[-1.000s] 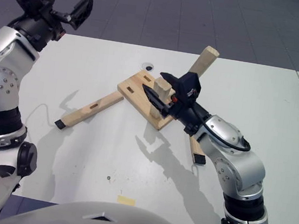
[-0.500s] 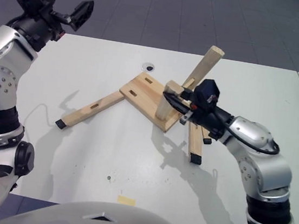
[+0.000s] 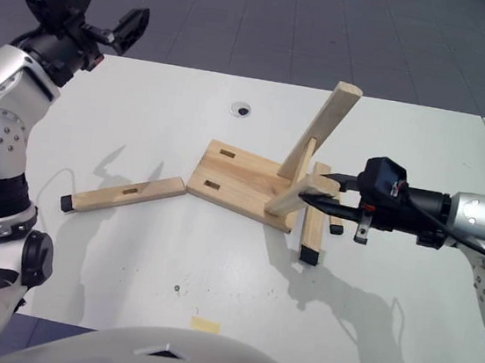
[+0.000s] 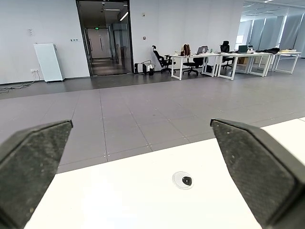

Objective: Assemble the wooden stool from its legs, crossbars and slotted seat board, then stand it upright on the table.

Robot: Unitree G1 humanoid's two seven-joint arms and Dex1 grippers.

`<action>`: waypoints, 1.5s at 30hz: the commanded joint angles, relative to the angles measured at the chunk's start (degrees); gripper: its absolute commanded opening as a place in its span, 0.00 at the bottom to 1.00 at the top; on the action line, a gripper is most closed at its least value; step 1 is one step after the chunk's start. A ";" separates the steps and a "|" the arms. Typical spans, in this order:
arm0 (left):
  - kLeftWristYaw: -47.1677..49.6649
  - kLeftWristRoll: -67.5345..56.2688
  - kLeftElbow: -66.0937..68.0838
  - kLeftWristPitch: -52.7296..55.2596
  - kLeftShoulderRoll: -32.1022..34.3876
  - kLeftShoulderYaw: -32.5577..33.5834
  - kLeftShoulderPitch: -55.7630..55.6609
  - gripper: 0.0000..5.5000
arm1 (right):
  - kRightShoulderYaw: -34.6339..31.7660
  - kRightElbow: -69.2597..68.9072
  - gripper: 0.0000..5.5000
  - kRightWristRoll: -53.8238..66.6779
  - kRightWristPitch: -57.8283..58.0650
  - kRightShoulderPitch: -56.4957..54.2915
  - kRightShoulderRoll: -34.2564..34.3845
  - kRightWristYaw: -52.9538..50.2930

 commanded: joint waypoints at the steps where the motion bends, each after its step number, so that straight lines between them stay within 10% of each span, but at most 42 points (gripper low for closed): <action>1: -0.58 1.15 0.16 -0.48 0.40 -0.93 0.64 0.98 | 1.04 1.91 0.19 -3.04 1.67 0.11 -1.57 0.17; 9: -1.28 2.40 0.84 -1.48 0.23 -2.01 0.76 0.98 | -1.77 1.48 0.19 0.30 2.29 -5.97 -2.37 1.93; 18: -2.17 2.47 0.55 -1.69 -0.01 -2.41 1.66 0.98 | -3.97 4.39 0.48 1.60 4.53 -19.43 8.91 -15.80; 25: -2.52 2.98 0.01 -1.72 0.34 -3.17 2.58 0.98 | -10.03 -9.77 0.71 31.99 17.90 -10.28 12.60 -19.95; 31: -2.57 3.63 0.13 -2.08 0.18 -3.60 2.96 0.98 | -0.94 -7.40 0.89 8.81 14.57 5.08 4.62 -16.20; 36: -2.81 4.22 0.44 -2.50 -0.07 -4.21 2.85 0.98 | 5.81 5.64 0.98 -16.30 -0.99 -2.44 7.42 -27.02; 45: -3.47 5.21 0.69 -3.06 0.16 -5.17 3.06 0.98 | 13.32 1.73 0.98 -17.69 -3.35 -3.10 21.39 -31.03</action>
